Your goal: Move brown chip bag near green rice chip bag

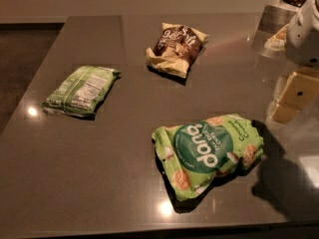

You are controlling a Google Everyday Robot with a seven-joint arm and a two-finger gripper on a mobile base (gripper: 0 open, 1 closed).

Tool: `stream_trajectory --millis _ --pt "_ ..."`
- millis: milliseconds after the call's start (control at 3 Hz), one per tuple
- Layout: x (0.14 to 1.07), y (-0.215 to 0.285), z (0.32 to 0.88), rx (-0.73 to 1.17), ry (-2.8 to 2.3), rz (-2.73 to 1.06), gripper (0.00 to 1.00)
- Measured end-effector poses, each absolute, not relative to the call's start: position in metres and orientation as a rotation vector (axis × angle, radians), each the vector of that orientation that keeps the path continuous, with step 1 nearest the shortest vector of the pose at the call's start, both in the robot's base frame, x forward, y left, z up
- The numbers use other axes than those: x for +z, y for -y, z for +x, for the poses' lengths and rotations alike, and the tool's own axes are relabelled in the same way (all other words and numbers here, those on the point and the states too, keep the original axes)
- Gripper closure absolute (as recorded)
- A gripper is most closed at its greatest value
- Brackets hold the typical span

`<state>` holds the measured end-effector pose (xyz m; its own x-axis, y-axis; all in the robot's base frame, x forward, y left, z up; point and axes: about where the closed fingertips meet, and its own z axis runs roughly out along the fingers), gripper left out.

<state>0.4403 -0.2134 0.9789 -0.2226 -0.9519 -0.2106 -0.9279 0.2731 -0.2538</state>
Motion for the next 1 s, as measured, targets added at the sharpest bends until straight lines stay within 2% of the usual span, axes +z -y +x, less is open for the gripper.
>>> stream_trajectory --millis 667,1000 --pt "0.984 0.176 0.469 -0.075 -2.225 -1.664 0.0" --pt "0.977 0.135 0.51 -0.045 -2.228 -1.613 0.0"
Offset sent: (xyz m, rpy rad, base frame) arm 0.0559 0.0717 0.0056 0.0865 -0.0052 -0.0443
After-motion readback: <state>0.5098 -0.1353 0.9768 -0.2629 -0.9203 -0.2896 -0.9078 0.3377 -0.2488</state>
